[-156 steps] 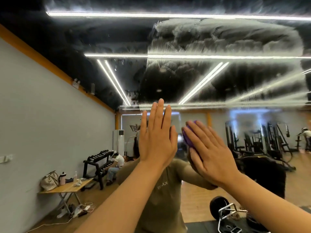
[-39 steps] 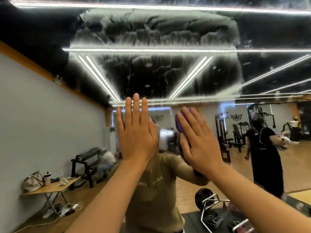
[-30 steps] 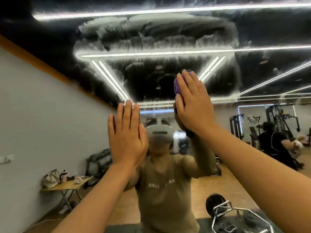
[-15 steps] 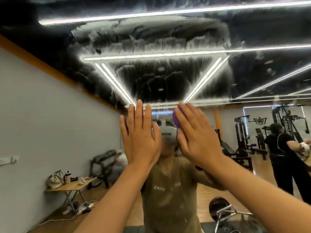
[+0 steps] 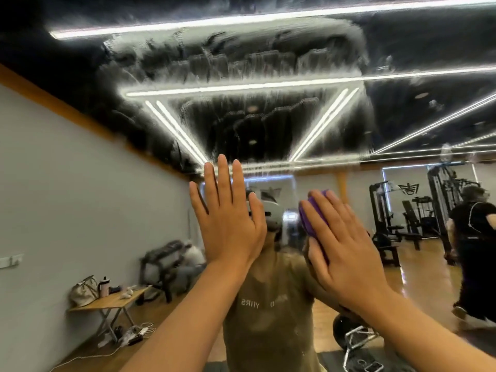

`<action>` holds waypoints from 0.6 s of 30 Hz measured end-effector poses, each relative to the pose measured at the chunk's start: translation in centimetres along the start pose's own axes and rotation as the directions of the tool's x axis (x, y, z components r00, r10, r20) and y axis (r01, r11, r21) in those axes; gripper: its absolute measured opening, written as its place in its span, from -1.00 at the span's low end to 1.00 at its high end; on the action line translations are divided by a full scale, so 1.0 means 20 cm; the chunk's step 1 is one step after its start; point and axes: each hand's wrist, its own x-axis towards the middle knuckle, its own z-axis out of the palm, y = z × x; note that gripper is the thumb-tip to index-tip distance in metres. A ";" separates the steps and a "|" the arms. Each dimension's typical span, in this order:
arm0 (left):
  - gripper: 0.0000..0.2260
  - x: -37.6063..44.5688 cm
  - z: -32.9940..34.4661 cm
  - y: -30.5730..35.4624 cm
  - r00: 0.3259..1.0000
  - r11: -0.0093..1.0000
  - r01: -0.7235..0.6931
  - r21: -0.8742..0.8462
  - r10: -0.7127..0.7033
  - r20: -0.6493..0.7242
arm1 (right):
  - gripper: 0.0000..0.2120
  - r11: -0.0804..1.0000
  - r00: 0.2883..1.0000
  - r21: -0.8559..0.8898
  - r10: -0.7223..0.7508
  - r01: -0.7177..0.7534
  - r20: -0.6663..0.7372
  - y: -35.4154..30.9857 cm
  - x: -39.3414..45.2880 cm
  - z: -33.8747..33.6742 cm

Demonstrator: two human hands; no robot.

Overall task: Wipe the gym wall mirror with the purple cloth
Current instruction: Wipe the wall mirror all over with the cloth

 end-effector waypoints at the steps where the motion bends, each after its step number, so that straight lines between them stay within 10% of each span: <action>1: -0.44 0.00 0.00 0.00 1.000 1.000 -0.011 0.008 0.011 0.006 | -0.42 0.999 0.999 -0.021 -0.026 0.027 0.029 0.02 -0.04 -0.01; 18: -0.45 0.01 0.01 0.00 0.996 0.996 -0.084 0.039 0.084 0.011 | -0.40 0.988 0.989 0.051 0.147 -0.146 -0.024 0.25 0.64 -0.13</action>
